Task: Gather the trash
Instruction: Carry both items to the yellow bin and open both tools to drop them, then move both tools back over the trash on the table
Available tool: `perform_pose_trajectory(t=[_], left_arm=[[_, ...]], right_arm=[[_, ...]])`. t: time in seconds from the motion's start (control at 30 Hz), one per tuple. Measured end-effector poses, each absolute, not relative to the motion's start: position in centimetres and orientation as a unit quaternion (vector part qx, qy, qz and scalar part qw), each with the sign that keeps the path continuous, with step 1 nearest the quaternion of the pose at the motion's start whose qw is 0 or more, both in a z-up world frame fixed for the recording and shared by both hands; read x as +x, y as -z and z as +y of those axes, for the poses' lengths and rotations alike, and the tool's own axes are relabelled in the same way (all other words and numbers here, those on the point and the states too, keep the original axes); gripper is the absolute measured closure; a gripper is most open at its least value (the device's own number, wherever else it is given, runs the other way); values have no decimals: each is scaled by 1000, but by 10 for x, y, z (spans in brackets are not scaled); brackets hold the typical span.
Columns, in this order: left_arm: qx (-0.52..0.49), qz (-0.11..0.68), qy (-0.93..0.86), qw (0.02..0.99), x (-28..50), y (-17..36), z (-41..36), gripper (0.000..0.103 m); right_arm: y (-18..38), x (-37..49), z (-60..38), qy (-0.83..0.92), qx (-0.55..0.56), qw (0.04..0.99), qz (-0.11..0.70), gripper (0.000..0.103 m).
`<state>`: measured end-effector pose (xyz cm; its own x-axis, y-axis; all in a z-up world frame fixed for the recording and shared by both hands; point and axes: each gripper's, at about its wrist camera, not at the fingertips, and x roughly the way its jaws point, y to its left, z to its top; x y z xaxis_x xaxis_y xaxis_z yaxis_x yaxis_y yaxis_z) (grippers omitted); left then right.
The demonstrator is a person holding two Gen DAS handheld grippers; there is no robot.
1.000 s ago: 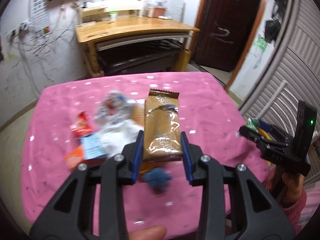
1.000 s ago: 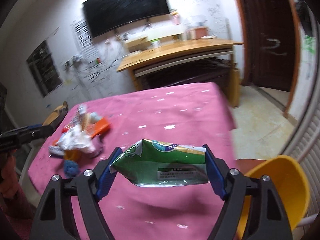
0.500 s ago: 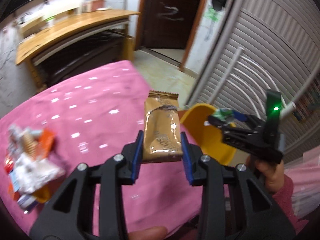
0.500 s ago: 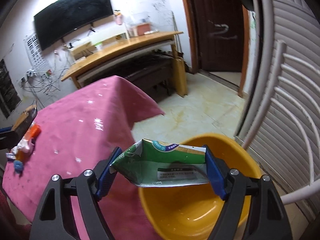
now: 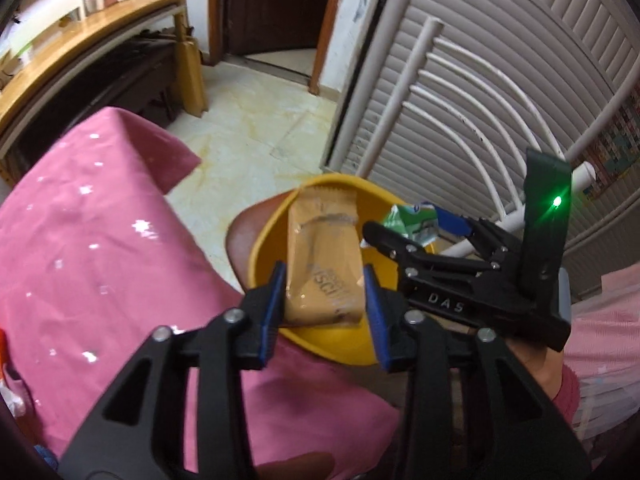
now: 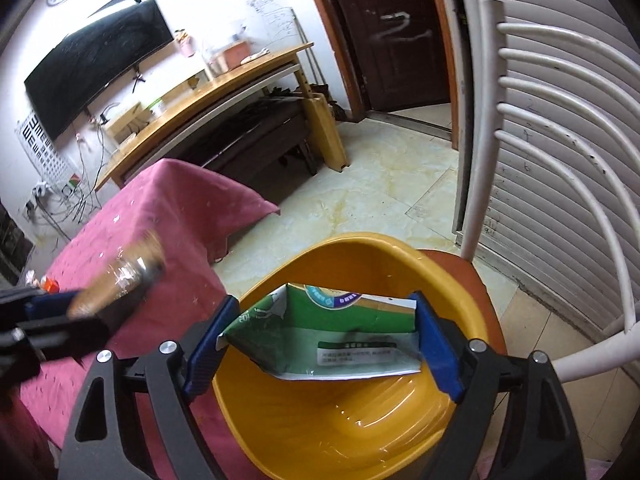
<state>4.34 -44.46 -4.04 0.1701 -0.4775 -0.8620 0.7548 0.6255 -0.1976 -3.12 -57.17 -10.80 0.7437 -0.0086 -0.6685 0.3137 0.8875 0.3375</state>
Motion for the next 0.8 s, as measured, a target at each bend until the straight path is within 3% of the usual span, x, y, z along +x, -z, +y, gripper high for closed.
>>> perform_pose_trajectory(t=[0.07,0.3,0.57,0.8], left_arm=[[138,498,408,752,43,42,-450,48],[129,499,403,756,40,35,-439,47],[92,486,396,774,41,14,-397,33],[55,476,363,799,49,1,-337,32]], right_arm=[[109,-32,-575,84,232,905,346,23],[113,-25,-571,79,228,904,354,21],[113,-19,-558,82,205,907,359,17],[95,-15,-532,64,186,918,343,16]])
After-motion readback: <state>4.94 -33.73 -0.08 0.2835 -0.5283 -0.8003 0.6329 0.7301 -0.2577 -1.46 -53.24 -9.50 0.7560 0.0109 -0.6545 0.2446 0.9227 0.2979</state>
